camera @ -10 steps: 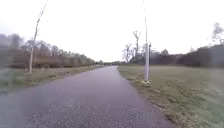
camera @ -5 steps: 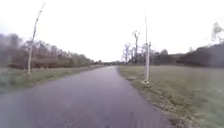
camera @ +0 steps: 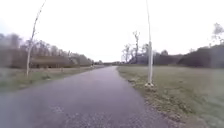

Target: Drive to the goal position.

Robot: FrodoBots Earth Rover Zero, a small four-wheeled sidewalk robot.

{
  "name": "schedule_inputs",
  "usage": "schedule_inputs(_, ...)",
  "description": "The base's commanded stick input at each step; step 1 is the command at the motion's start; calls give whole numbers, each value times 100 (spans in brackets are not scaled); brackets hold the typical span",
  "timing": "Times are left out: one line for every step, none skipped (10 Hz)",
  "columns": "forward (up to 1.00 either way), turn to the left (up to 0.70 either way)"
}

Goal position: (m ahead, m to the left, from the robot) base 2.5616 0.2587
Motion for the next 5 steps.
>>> schedule_inputs(70, 0)
schedule_inputs(70, 0)
schedule_inputs(70, 0)
schedule_inputs(70, 0)
schedule_inputs(70, 0)
